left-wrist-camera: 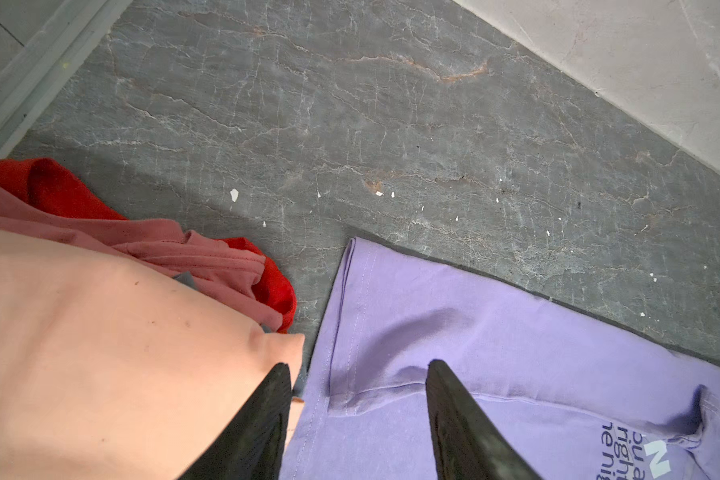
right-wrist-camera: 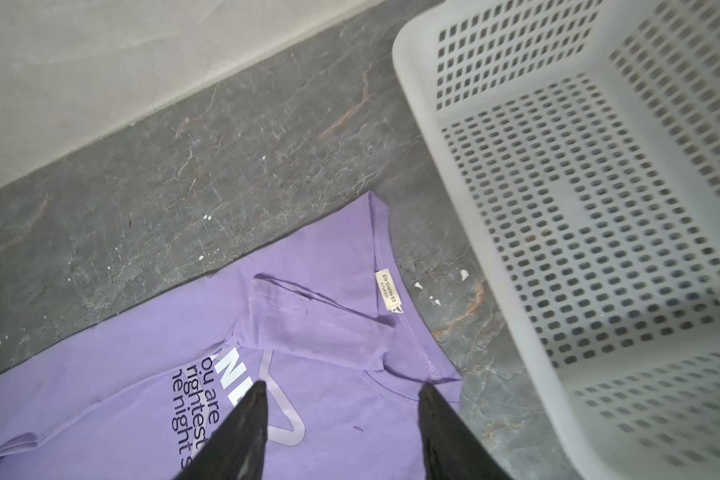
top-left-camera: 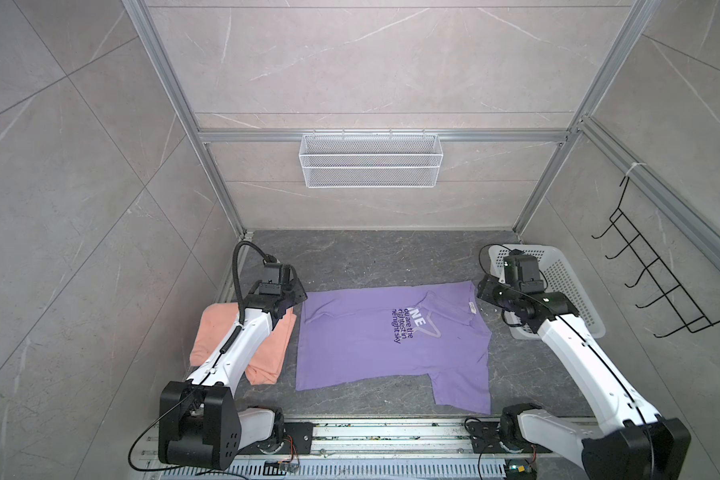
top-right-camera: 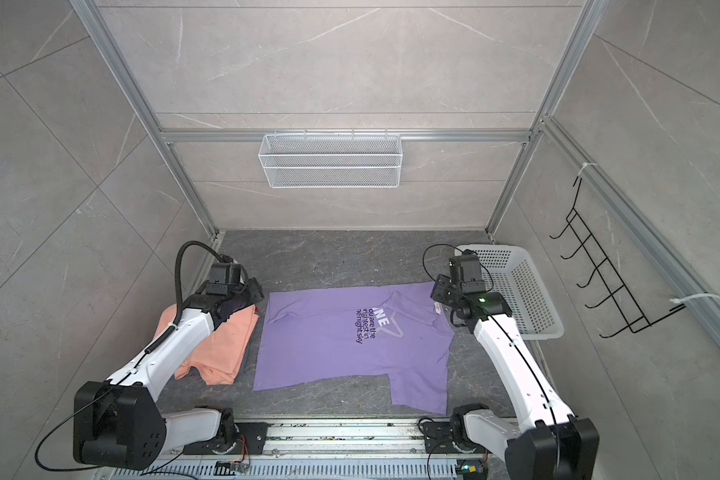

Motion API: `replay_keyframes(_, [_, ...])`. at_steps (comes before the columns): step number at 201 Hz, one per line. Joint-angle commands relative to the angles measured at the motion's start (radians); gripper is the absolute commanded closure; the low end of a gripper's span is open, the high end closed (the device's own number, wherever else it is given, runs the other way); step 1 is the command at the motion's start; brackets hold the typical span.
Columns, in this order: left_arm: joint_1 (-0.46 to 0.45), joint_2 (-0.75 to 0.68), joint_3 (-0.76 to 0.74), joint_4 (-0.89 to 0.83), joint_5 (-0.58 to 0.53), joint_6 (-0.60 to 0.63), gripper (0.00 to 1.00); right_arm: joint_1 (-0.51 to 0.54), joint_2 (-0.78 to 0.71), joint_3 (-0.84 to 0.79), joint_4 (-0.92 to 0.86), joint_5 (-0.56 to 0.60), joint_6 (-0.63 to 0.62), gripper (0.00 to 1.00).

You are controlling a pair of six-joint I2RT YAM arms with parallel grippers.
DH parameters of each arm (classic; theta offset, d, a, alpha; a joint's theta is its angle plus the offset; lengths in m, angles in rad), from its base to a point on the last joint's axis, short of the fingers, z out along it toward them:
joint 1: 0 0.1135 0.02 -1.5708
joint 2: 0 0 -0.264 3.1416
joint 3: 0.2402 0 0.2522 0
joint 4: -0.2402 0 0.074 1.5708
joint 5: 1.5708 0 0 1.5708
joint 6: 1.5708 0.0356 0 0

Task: Fold and stack the t-shirts

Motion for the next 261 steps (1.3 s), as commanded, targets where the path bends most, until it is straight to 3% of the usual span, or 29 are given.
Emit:
replay_keyframes(1, [-0.003, 0.01, -0.005, 0.021, 0.05, -0.055, 0.45, 0.042, 0.084, -0.028, 0.13, -0.047, 0.053, 0.42])
replay_keyframes(46, [-0.023, 0.034, -0.011, 0.027, 0.116, -0.09, 0.45, 0.159, 0.383, 0.055, 0.296, 0.002, 0.084, 0.43])
replay_keyframes(82, [-0.037, 0.006, -0.011, 0.009, 0.103, -0.106, 0.45, 0.18, 0.59, 0.162, 0.277, 0.066, 0.122, 0.45])
replay_keyframes(172, [-0.041, -0.044, -0.029, -0.033, 0.062, -0.118, 0.45, 0.23, 0.772, 0.264, 0.24, 0.104, 0.17, 0.48])
replay_keyframes(193, [-0.041, -0.044, -0.026, -0.035, 0.059, -0.116, 0.45, 0.237, 0.8, 0.284, 0.207, 0.136, 0.186, 0.54])
replay_keyframes(241, [-0.041, -0.039, -0.006, -0.045, 0.054, -0.096, 0.45, 0.241, 0.797, 0.275, 0.172, 0.152, 0.22, 0.88])
replay_keyframes(261, [-0.04, -0.038, -0.004, -0.049, 0.06, -0.083, 0.45, 0.249, 0.751, 0.254, 0.174, 0.162, 0.228, 0.92])
